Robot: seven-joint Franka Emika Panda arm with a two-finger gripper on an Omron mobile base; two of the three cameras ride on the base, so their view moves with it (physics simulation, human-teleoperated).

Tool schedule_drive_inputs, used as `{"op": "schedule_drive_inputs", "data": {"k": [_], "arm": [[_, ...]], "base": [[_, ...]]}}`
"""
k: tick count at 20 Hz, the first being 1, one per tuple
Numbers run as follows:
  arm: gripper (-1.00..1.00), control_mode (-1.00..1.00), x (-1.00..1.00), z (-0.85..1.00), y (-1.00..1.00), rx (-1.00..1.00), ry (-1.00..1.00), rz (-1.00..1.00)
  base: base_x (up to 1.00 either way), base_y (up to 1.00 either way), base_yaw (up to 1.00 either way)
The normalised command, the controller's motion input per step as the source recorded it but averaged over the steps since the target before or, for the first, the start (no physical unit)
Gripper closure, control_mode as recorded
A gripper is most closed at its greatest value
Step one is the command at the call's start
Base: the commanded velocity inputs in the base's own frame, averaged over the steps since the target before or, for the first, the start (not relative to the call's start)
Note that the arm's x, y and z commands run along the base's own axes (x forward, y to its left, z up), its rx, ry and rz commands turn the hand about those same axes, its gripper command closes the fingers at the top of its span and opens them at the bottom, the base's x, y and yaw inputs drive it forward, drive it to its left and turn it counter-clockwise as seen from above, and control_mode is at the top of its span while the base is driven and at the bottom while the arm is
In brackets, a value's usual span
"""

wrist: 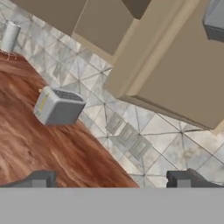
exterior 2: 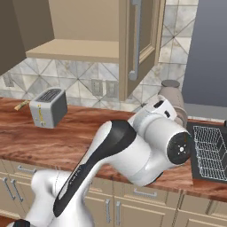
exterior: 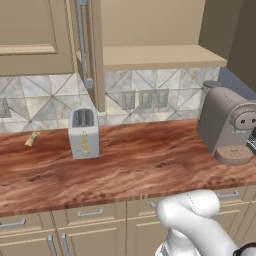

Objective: Close all open cabinet doors.

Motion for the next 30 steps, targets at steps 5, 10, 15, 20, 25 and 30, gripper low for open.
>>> {"op": "schedule_drive_inputs", "data": {"k": [5, 10, 15, 20, 25, 30], "arm": [[-1.00, -1.00, 0.40, 0.05, -0.18, -0.08, -0.08, 0.15], [-1.00, -1.00, 0.54, 0.07, -0.18, -0.04, -0.03, 0.12], [-1.00, -1.00, 0.53, 0.07, -0.15, -0.03, 0.00, 0.11], [-1.00, -1.00, 0.36, 0.16, 0.02, -0.08, 0.00, 0.07], [-1.00, -1.00, 0.21, 0.20, 0.26, -0.13, -0.01, 0.08], [-1.00, -1.00, 0.16, 0.08, 0.58, -0.17, 0.00, 0.07]], "base": [[0.00, 0.00, 0.00], [0.00, 0.00, 0.00], [0.00, 0.00, 0.00], [0.00, 0.00, 0.00], [0.00, 0.00, 0.00], [0.00, 0.00, 0.00]]}}
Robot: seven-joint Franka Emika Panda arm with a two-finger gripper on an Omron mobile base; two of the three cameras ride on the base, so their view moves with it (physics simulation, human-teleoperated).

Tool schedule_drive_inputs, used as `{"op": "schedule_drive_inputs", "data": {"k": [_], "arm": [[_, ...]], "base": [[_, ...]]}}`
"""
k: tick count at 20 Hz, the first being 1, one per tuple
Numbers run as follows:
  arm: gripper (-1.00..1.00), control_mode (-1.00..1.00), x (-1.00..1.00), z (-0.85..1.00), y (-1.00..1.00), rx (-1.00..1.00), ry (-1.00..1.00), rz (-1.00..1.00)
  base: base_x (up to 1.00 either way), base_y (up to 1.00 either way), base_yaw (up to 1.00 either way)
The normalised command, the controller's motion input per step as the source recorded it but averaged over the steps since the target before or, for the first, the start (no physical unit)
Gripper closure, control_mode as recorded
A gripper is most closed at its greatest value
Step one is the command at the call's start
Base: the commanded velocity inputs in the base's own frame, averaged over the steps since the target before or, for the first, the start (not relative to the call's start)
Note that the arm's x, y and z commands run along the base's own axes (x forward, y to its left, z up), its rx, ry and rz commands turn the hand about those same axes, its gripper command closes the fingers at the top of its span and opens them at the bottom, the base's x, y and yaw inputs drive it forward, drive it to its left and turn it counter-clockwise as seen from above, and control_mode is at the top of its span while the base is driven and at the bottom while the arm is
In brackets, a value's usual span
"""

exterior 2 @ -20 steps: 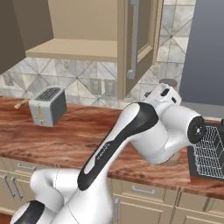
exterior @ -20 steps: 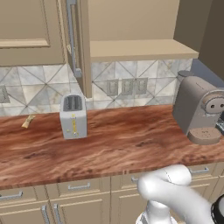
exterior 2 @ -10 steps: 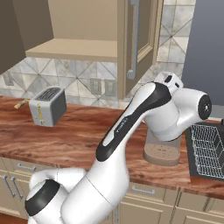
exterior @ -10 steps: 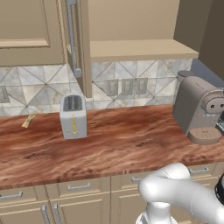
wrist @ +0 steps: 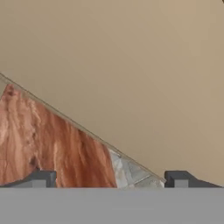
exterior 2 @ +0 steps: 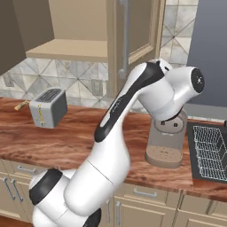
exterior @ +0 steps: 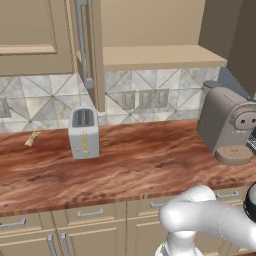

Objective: Close all open cabinet doors.

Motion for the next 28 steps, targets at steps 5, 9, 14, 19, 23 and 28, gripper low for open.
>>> {"op": "schedule_drive_inputs", "data": {"k": [5, 9, 14, 19, 23, 28], "arm": [[-1.00, -1.00, 0.10, 0.00, 0.92, -0.24, -0.01, 0.08], [-1.00, -1.00, 0.22, 0.01, 0.97, -0.25, 0.00, 0.06], [-1.00, -1.00, 0.59, 0.11, 0.77, -0.19, 0.00, 0.01], [-1.00, -1.00, 0.85, 0.12, 0.50, -0.16, 0.00, 0.00], [-1.00, -1.00, 1.00, 0.15, 0.22, -0.13, 0.00, 0.00], [-1.00, -1.00, 1.00, 0.00, 0.14, -0.11, 0.00, 0.00]], "base": [[0.00, 0.00, 0.00], [0.00, 0.00, 0.00], [0.00, 0.00, 0.00], [0.00, 0.00, 0.00], [0.00, 0.00, 0.00], [0.00, 0.00, 0.00]]}}
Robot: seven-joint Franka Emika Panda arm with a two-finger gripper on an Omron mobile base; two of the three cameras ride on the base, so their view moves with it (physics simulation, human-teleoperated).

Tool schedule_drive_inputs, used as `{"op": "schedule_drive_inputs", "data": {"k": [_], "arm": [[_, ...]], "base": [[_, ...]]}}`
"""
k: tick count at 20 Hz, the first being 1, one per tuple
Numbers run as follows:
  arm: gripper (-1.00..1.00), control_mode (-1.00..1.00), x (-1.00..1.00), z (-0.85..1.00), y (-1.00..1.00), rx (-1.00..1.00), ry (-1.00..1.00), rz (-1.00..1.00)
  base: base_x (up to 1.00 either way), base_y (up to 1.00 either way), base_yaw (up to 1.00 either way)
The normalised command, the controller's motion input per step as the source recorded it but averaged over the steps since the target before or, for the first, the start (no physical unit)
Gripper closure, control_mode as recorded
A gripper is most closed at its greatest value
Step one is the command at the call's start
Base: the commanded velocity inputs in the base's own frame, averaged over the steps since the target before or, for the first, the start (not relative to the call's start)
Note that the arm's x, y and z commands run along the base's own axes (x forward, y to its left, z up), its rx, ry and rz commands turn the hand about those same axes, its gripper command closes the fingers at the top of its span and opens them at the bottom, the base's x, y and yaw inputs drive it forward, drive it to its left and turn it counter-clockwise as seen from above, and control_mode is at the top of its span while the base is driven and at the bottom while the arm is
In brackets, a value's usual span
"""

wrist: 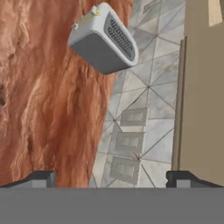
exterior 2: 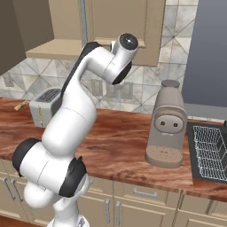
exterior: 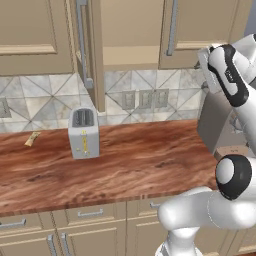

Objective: Close all open cabinet doors.

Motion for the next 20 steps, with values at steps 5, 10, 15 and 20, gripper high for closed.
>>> {"op": "schedule_drive_inputs", "data": {"k": [5, 10, 15, 20], "arm": [[-1.00, -1.00, 0.98, 0.00, 0.13, -0.08, 0.00, 0.00], [-1.00, -1.00, 0.46, -0.06, 0.06, -0.02, 0.08, 0.00], [-1.00, -1.00, -0.20, -0.32, 0.34, -0.03, 0.03, 0.00], [-1.00, -1.00, -0.85, -0.27, 0.94, -0.18, -0.05, 0.00]], "base": [[0.00, 0.00, 0.00], [0.00, 0.00, 0.00], [0.00, 0.00, 0.00], [0.00, 0.00, 0.00]]}}
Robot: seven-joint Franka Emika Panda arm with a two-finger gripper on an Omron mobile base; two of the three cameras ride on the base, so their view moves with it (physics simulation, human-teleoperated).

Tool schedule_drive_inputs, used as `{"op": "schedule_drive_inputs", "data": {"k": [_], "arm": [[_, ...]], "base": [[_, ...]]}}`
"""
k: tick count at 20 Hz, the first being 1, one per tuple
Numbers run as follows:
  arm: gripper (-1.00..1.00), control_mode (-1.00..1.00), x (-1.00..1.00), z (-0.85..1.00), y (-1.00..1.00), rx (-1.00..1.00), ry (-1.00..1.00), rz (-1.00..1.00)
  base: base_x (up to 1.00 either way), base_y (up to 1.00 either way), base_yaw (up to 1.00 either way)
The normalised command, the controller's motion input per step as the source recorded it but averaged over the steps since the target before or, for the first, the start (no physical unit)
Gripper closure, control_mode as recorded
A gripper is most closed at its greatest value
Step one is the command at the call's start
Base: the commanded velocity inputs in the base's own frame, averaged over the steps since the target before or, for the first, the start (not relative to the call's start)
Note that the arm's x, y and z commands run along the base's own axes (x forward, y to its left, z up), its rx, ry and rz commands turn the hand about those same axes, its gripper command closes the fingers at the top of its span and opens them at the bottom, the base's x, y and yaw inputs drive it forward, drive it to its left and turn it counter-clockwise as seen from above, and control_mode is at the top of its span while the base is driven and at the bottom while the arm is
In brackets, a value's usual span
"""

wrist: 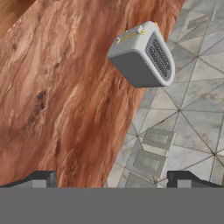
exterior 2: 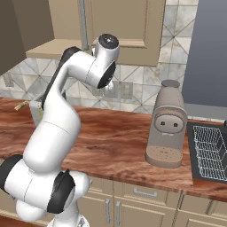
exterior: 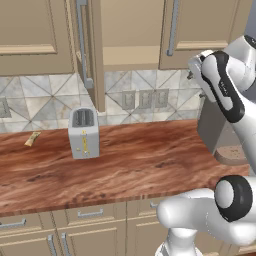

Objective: Close all open cabinet doors.

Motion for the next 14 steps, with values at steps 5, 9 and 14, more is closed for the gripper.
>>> {"op": "schedule_drive_inputs", "data": {"k": [5, 9, 14], "arm": [[-1.00, -1.00, -0.94, -0.14, 1.00, -0.25, -0.11, 0.00], [-1.00, -1.00, -0.94, -0.07, 1.00, -0.30, -0.17, 0.00], [-1.00, -1.00, -1.00, -0.04, 0.91, -0.34, -0.24, 0.00]], "base": [[0.00, 0.00, 0.00], [0.00, 0.00, 0.00], [0.00, 0.00, 0.00]]}}
